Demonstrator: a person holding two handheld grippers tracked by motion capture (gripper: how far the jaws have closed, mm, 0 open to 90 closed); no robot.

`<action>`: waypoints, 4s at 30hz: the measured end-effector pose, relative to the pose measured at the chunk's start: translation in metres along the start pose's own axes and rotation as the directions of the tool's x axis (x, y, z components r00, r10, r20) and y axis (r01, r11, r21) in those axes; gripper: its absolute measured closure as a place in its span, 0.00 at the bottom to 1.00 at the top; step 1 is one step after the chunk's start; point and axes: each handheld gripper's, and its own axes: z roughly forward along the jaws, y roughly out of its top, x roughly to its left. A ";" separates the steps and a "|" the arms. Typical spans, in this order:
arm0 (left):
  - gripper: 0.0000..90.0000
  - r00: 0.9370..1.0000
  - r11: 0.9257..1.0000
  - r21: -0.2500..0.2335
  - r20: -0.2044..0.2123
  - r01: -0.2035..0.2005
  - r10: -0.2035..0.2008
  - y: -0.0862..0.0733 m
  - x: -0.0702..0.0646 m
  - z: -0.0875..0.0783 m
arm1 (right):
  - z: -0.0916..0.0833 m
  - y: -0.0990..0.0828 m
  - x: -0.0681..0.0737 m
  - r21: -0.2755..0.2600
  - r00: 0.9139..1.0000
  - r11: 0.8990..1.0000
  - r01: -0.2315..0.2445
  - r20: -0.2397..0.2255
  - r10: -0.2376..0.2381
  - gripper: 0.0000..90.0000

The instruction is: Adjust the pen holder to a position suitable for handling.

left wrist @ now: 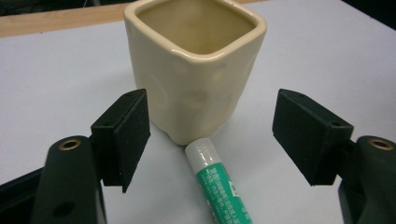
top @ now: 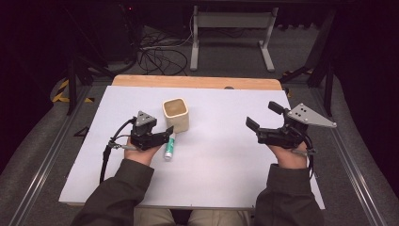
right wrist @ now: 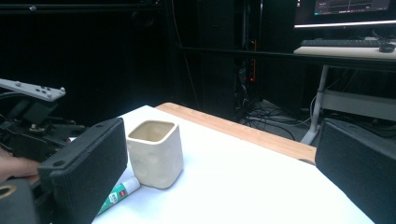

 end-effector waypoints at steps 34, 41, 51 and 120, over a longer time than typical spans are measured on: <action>0.51 0.995 0.977 0.194 -0.069 0.089 -0.077 -0.021 -0.005 0.055 | 0.000 0.000 -0.001 0.021 1.000 1.000 -0.013 0.007 0.013 0.04; 0.53 0.993 0.969 0.224 -0.087 0.100 -0.082 -0.024 -0.004 0.063 | 0.001 -0.001 -0.001 0.027 1.000 1.000 -0.015 0.006 0.015 0.04; 0.60 0.993 0.968 0.235 -0.098 0.091 -0.070 -0.026 -0.004 0.068 | 0.002 -0.001 -0.001 0.034 1.000 0.999 -0.010 0.004 0.010 0.04; 0.73 0.995 1.000 -0.029 0.096 0.004 -0.001 0.019 -0.028 -0.004 | 0.043 -0.018 0.025 0.145 0.990 0.989 0.042 -0.138 -0.021 0.11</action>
